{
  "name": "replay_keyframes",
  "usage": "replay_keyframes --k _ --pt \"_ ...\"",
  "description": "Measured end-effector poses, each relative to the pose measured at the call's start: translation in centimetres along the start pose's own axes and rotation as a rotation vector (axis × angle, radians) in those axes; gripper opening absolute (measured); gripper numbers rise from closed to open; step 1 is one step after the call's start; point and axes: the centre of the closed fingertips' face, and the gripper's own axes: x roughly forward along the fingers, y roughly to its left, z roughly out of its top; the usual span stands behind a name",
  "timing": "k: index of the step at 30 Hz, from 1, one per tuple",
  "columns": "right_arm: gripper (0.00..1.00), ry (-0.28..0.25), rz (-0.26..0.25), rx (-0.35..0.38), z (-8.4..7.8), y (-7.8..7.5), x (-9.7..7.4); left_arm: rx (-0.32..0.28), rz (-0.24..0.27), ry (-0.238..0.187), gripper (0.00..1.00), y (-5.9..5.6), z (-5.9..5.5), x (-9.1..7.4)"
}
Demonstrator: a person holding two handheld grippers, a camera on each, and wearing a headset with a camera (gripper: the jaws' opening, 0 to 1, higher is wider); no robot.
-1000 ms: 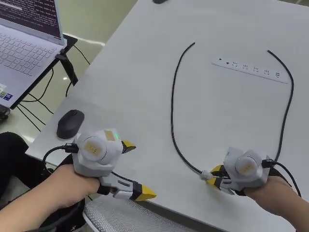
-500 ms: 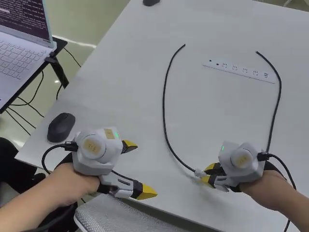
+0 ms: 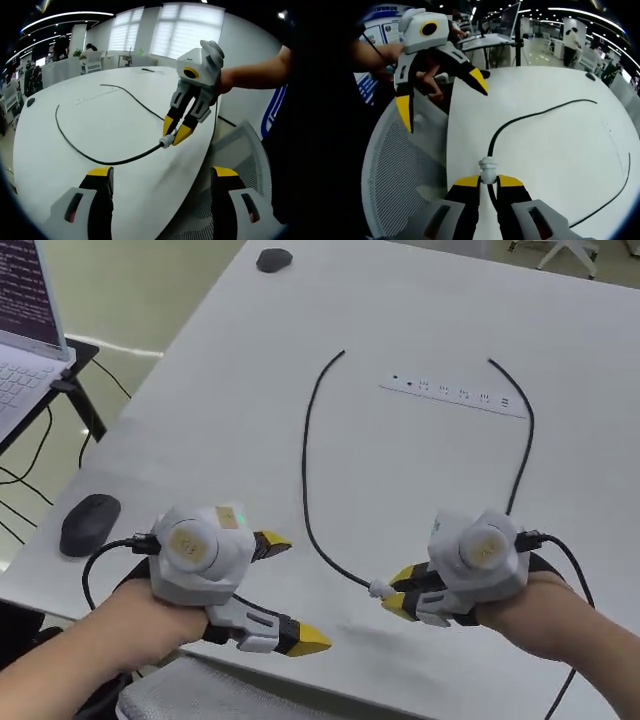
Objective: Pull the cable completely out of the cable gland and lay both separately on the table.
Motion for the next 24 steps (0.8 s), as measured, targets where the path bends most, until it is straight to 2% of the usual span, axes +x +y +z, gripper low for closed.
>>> replay_keyframes --k 3,12,14,16,24 --pt "0.06 -0.015 0.007 -0.006 0.7 0.3 -0.8 0.012 -0.004 -0.012 0.79 -0.4 1.1 0.2" --pt "0.06 -0.042 0.019 -0.029 1.6 1.5 -3.3 -0.022 -0.044 -0.082 0.73 -1.6 4.0 0.5" --pt "0.06 -0.045 0.016 -0.036 1.8 1.7 -3.7 -0.003 -0.050 -0.077 0.73 -1.7 4.1 0.8" --pt "0.06 -0.047 0.016 -0.045 2.0 2.0 -4.2 0.031 -0.055 -0.048 0.71 -1.8 3.9 1.2" --pt "0.06 -0.042 0.024 -0.080 2.4 2.7 -5.3 0.049 -0.079 -0.069 0.65 -2.4 4.9 1.6"
